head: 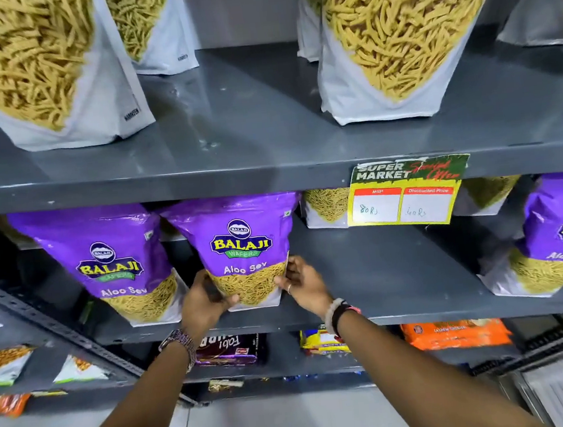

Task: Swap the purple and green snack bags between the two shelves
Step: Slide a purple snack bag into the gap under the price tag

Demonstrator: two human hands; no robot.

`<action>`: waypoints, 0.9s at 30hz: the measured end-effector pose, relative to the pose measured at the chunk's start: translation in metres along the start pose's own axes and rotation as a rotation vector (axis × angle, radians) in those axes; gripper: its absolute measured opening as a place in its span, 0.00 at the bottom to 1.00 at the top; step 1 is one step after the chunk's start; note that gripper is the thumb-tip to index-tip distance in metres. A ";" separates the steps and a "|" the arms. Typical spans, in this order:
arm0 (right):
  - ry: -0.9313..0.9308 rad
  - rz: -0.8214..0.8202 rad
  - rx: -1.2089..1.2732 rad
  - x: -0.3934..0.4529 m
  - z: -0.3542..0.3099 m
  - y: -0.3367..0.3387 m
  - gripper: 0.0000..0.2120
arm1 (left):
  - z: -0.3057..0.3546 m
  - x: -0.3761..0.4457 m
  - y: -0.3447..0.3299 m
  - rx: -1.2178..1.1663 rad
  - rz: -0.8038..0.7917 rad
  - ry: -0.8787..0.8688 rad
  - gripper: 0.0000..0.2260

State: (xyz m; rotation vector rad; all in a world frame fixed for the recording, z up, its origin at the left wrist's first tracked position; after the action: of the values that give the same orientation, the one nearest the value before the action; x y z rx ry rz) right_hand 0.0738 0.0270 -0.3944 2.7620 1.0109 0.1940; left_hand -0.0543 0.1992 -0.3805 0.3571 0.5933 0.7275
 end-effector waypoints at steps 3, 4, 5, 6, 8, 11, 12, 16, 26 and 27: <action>-0.001 0.034 0.030 -0.003 0.001 0.009 0.14 | 0.017 -0.011 -0.009 0.021 -0.061 -0.010 0.30; -0.001 0.052 0.028 -0.005 0.001 0.014 0.14 | 0.020 -0.012 -0.013 0.029 -0.082 -0.018 0.31; 0.008 0.071 0.040 -0.007 0.002 0.021 0.13 | 0.023 -0.012 -0.019 0.046 -0.097 -0.032 0.33; 0.012 0.079 0.037 -0.010 0.003 0.027 0.12 | 0.026 -0.013 -0.024 0.048 -0.111 -0.036 0.33; 0.030 0.105 0.038 -0.016 0.004 0.045 0.12 | 0.033 -0.014 -0.036 0.051 -0.139 -0.025 0.30; 0.040 0.140 0.024 -0.025 0.010 0.073 0.12 | 0.049 -0.022 -0.063 0.063 -0.171 -0.045 0.27; 0.034 0.156 0.015 -0.029 0.012 0.083 0.12 | 0.053 -0.025 -0.072 0.059 -0.187 -0.052 0.27; -0.002 0.210 -0.001 -0.042 0.019 0.119 0.13 | 0.062 -0.029 -0.106 0.046 -0.243 -0.050 0.28; -0.016 0.246 -0.030 -0.056 0.026 0.158 0.11 | 0.072 -0.033 -0.146 0.022 -0.280 -0.045 0.30; -0.022 0.242 -0.035 -0.057 0.025 0.158 0.11 | 0.073 -0.034 -0.146 0.026 -0.276 -0.043 0.30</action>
State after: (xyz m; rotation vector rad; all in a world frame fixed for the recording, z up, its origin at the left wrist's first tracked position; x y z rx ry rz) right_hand 0.1343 -0.1318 -0.3866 2.8418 0.6593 0.2126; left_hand 0.0456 0.0652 -0.3831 0.3064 0.5981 0.4468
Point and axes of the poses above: each hand's wrist, its own x-axis towards the middle knuckle, its own y-axis out of the back of the hand, z = x × y, the point moved 6 cm from there along x, towards the middle knuckle, and after that the axes turned 14 degrees about y, right-handed, at the moved point
